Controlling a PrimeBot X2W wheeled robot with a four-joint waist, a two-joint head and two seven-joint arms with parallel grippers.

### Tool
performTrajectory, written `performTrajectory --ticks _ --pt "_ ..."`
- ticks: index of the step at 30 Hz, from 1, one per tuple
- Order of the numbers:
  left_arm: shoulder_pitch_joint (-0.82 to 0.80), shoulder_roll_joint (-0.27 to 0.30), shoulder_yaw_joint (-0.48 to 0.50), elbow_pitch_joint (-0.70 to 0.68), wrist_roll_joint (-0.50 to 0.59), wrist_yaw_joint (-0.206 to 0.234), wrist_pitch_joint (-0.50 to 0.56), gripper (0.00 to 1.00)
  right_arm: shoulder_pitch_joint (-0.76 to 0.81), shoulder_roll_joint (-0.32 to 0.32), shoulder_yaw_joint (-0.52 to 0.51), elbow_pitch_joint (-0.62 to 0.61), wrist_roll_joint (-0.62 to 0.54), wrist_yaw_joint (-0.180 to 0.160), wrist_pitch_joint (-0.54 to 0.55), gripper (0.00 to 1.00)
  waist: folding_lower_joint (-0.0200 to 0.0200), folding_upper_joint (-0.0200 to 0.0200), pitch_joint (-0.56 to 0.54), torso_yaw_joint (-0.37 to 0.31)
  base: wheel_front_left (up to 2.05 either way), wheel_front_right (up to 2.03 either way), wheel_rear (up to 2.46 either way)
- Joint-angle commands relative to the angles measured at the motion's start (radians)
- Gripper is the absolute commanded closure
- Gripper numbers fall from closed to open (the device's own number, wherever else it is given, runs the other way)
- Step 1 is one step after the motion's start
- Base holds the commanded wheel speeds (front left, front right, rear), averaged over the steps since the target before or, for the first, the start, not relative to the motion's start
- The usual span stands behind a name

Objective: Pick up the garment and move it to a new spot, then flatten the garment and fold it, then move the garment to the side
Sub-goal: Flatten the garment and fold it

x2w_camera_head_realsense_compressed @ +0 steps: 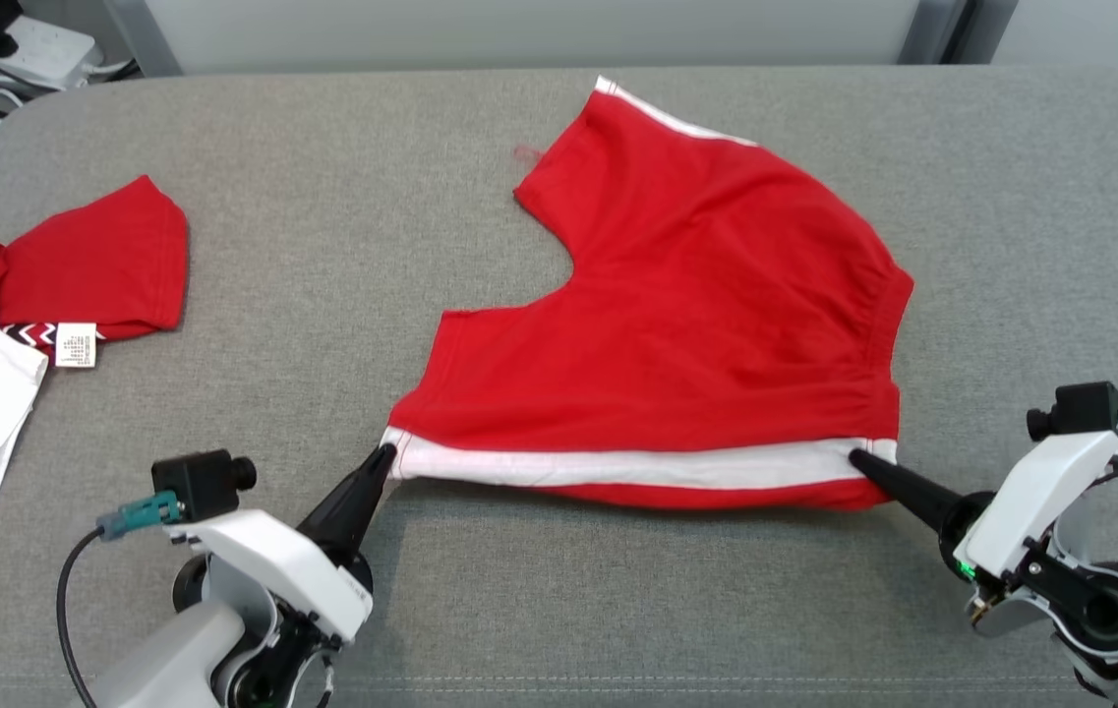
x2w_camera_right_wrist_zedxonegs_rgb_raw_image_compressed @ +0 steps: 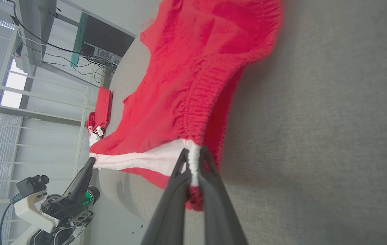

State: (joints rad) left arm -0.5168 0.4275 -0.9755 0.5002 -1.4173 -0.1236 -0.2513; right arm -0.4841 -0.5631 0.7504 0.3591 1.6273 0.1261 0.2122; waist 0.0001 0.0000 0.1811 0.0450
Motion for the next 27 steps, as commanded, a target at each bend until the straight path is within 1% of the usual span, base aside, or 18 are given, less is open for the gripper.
performTrajectory --ticks 1,12,13,14,15,18,20,24,27 --pt "-0.002 0.035 0.032 0.000 0.009 -0.007 -0.010 1.00 0.030 -0.017 0.004 -0.029 0.000 0.005 0.002 1.00 0.0000 0.0000 -0.016 -0.004 0.00 0.00 0.00" --pt "0.047 0.018 -0.024 0.053 0.005 -0.007 -0.010 1.00 0.087 -0.020 0.030 -0.028 -0.029 0.005 0.017 1.00 0.0000 0.0000 -0.060 -0.005 0.00 0.00 0.00" --pt "0.047 0.016 -0.024 0.061 0.011 -0.007 -0.010 0.97 0.087 -0.023 0.030 -0.022 -0.040 0.005 0.008 0.89 0.0000 0.0000 -0.061 -0.005 0.00 0.00 0.00" --pt "0.045 0.014 -0.023 0.071 0.021 -0.007 -0.010 0.62 0.086 -0.024 0.031 -0.018 -0.054 0.005 -0.005 0.00 0.0000 0.0000 -0.062 -0.005 0.00 0.00 0.00" --pt "0.046 0.010 -0.020 0.079 0.027 -0.007 -0.010 0.00 0.085 -0.023 0.028 -0.014 -0.062 0.005 -0.019 0.00 0.0000 0.0000 -0.064 -0.006 0.00 0.00 0.00" --pt "0.048 0.001 -0.005 0.109 0.055 -0.007 -0.010 0.00 0.083 -0.030 0.020 -0.001 -0.087 0.005 -0.059 0.00 0.0000 0.0000 -0.071 -0.005 0.00 0.00 0.00" --pt "0.048 -0.001 0.024 0.133 0.087 -0.007 -0.010 0.00 0.085 -0.038 0.011 0.007 -0.098 0.005 -0.086 0.00 0.0000 0.0000 -0.077 -0.005 0.00 0.00 0.00" --pt "0.060 -0.013 0.126 0.161 0.181 -0.007 -0.010 0.00 0.087 -0.060 -0.009 0.024 -0.142 0.005 -0.174 0.00 0.0000 0.0000 -0.093 -0.006 0.00 0.00 0.00" --pt "0.077 -0.030 0.224 0.161 0.276 -0.007 -0.010 0.00 0.082 -0.061 -0.034 0.059 -0.203 0.005 -0.298 0.00 0.0000 0.0000 -0.105 -0.006 0.00 0.00 0.00"
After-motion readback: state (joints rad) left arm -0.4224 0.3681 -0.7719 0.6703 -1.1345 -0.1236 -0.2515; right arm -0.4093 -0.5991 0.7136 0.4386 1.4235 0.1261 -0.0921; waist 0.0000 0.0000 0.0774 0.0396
